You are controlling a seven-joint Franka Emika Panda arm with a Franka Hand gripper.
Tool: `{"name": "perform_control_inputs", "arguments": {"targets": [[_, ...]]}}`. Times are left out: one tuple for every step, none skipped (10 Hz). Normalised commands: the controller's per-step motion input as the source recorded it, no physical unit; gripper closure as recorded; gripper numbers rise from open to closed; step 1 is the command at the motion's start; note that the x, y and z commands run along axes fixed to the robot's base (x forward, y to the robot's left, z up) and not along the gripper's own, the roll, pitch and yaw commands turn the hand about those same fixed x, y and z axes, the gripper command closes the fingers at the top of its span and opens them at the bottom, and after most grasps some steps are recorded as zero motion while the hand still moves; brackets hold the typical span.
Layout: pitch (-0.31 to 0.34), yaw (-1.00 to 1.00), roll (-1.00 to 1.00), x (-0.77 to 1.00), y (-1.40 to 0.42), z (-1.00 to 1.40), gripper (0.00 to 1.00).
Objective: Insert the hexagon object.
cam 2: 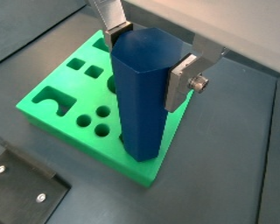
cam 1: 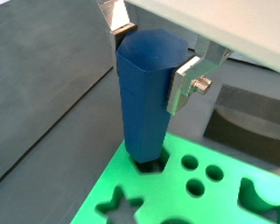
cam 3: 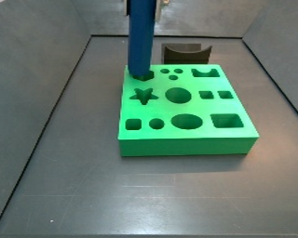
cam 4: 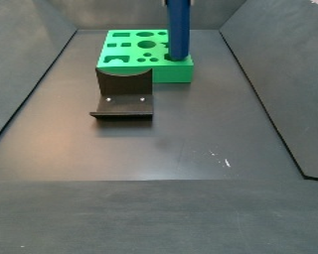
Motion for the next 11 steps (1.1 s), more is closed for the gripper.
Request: {"name": "perform_control_inputs", "arguments": {"targets": [[0.0, -0.45, -0.06, 0.19, 0.0, -0.35, 1.0], [0.0, -0.42, -0.07, 0.23, -0.11, -0.31, 1.0], [0.0, -0.5, -0.14, 0.35, -0.23, -0.24, 1.0], [0.0, -0.5, -0.09, 0.27, -0.27, -0.19, 1.0], [-0.019, -0.23, -0.06, 0.07, -0.28, -0.21, 1.0], [-0.027, -0.1, -0.05, 0.02, -0.11, -0.34, 1.0], [-0.06, -0.12, -0.06, 0.0, 0.0, -0.46, 1.0], [-0.06, -0.21, -0.04, 0.01, 0.0, -0.57, 1.0], [0.0, -0.3, 0.0, 0.11, 0.0, -0.43, 1.0], [0.0, -0.29, 0.0, 0.12, 0.0, -0.33, 1.0], [0.0, -0.16, 0.0, 0.05, 0.0, -0.23, 1.0]]}}
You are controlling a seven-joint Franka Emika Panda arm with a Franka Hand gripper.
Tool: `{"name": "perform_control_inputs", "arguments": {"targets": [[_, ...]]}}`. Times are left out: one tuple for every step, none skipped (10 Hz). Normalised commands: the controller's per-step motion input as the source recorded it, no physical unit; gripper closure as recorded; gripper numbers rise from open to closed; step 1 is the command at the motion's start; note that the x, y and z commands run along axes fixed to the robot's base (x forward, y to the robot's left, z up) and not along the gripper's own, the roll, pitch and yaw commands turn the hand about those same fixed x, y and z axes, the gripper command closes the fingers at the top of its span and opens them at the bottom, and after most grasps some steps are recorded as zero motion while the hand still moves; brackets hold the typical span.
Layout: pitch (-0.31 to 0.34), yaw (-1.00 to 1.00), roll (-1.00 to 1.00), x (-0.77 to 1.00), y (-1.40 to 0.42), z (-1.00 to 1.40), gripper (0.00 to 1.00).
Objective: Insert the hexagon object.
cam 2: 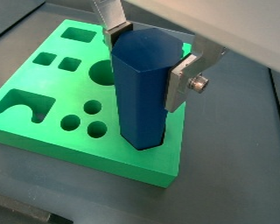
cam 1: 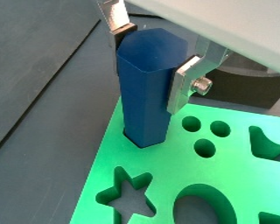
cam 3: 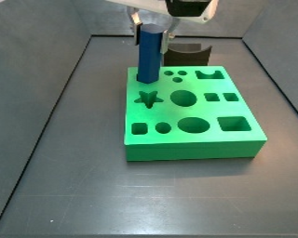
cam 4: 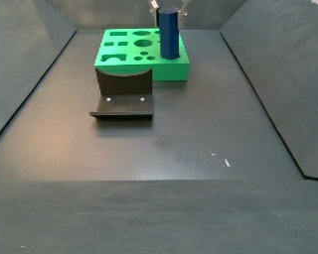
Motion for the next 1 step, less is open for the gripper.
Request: {"name": "perform_control_inputs", "arguments": {"targets": [[0.0, 0.0, 0.0, 0.0, 0.0, 0.0, 1.0]]}}
